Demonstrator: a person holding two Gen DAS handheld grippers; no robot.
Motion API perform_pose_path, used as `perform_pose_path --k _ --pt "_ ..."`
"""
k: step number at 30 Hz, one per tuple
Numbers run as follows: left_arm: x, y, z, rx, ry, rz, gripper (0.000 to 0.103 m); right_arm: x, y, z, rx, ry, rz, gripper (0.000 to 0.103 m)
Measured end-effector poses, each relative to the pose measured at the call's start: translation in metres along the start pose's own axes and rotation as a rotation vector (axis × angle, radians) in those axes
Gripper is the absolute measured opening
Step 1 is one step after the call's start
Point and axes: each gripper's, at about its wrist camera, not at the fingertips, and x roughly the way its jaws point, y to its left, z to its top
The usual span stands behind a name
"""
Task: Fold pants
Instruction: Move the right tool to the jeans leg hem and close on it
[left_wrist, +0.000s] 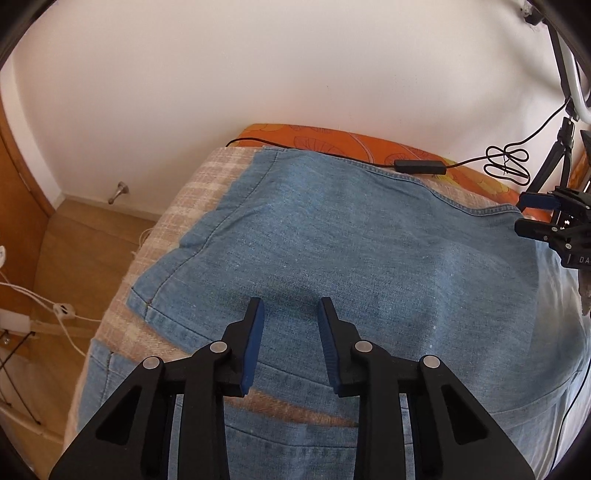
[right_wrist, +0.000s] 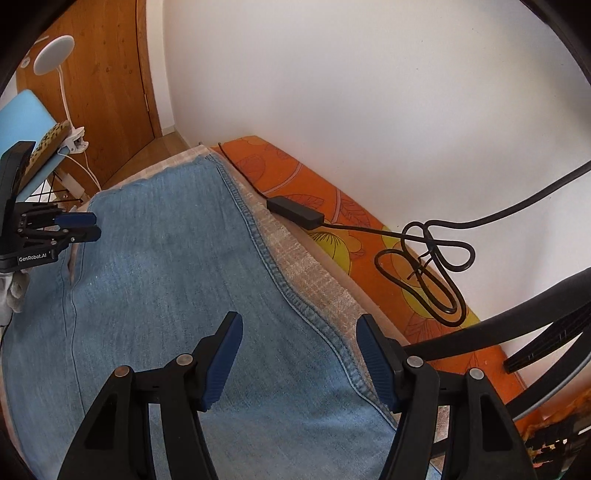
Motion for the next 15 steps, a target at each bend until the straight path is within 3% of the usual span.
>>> perform_pose_path --k 4,5,8,10,13,15 --pt "0.011 0.001 -0.001 -0.009 0.015 -0.009 0.028 0.017 -0.004 0.0 0.009 0.06 0.015 0.063" --pt "0.014 0.002 -0.002 -0.012 0.019 -0.007 0.028 0.019 -0.005 -0.001 0.018 0.073 0.029 0.05" --pt "0.018 0.005 -0.002 -0.019 0.015 -0.014 0.028 0.019 -0.007 -0.007 0.042 0.078 0.073 0.024" --pt "0.018 0.006 0.0 -0.011 0.024 -0.017 0.028 0.009 -0.004 -0.008 0.031 0.05 0.052 0.009" --pt "0.013 0.011 0.005 -0.031 0.022 0.0 0.029 -0.018 0.0 -0.009 0.05 -0.03 0.06 0.006" --pt "0.003 0.02 0.009 -0.071 0.008 -0.033 0.033 -0.038 0.008 -0.011 0.035 -0.075 0.041 0.006"
